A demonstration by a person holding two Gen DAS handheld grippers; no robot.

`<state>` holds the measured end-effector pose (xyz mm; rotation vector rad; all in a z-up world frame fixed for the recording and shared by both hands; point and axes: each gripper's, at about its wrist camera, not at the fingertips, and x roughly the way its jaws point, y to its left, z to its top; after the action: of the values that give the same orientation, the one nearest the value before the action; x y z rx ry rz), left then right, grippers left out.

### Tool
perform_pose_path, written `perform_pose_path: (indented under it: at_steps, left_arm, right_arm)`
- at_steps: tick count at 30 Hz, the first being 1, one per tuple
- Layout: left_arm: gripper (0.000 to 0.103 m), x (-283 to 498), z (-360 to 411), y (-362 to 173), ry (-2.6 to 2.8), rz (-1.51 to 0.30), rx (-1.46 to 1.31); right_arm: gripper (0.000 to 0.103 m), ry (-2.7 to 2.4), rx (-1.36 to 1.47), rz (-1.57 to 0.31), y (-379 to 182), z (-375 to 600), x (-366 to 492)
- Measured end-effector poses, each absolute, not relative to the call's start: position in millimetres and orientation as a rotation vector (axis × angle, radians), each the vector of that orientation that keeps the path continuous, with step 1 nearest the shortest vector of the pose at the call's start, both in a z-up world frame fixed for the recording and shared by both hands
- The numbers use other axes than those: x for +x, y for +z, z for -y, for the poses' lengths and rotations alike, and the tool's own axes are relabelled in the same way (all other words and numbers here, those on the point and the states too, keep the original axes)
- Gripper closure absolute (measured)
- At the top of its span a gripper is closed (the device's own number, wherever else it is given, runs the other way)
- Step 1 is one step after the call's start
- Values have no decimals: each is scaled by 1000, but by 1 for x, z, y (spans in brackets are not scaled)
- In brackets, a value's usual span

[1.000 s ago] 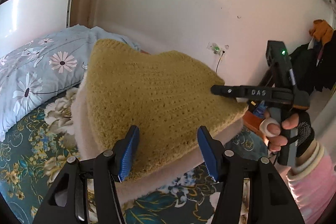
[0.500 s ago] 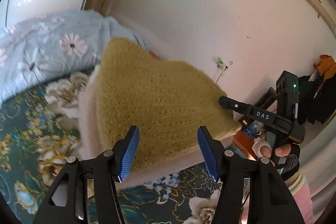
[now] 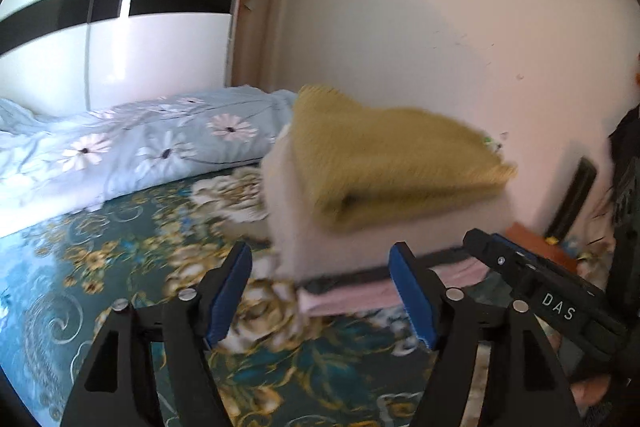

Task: Fold clothes

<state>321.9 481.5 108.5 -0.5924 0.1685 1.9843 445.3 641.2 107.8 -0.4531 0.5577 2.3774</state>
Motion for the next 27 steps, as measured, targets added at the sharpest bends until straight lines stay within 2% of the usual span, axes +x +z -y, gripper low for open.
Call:
perform_pose_path:
  at_steps: [5,6,8,14,17,21,25,27]
  left_arm:
    - [26,311,-481,72,2007,-104,-606]
    - [22,310,-481,69,2011,-83,-593]
    - [15,306,-483,65,2020,-42,-566]
    - [14,310,-488,61,2097,-13,-523]
    - [9,315,-485,60,2102,-10,-481]
    - [6,319,-474,61,2086,26,-425]
    - [5,324,-465,62,2081,21,-375]
    - [4,326,-462,61,2100,9,-359]
  right_arm:
    - [57,2308,-455,-581,59,-629,434]
    - [53,2295,-445,-579,52,-627,433]
    - [51,2259,-444,-578,48,-630,427]
    - [39,2188,-491,-518,40,-628,414]
    - [36,2167,-494,-430,41,-620,409]
    - [27,2117,-427,-432,43,-605,421]
    - [26,2113,-396,-483,39,-603,422]
    - [25,2097,-413,-438,39,-598,420]
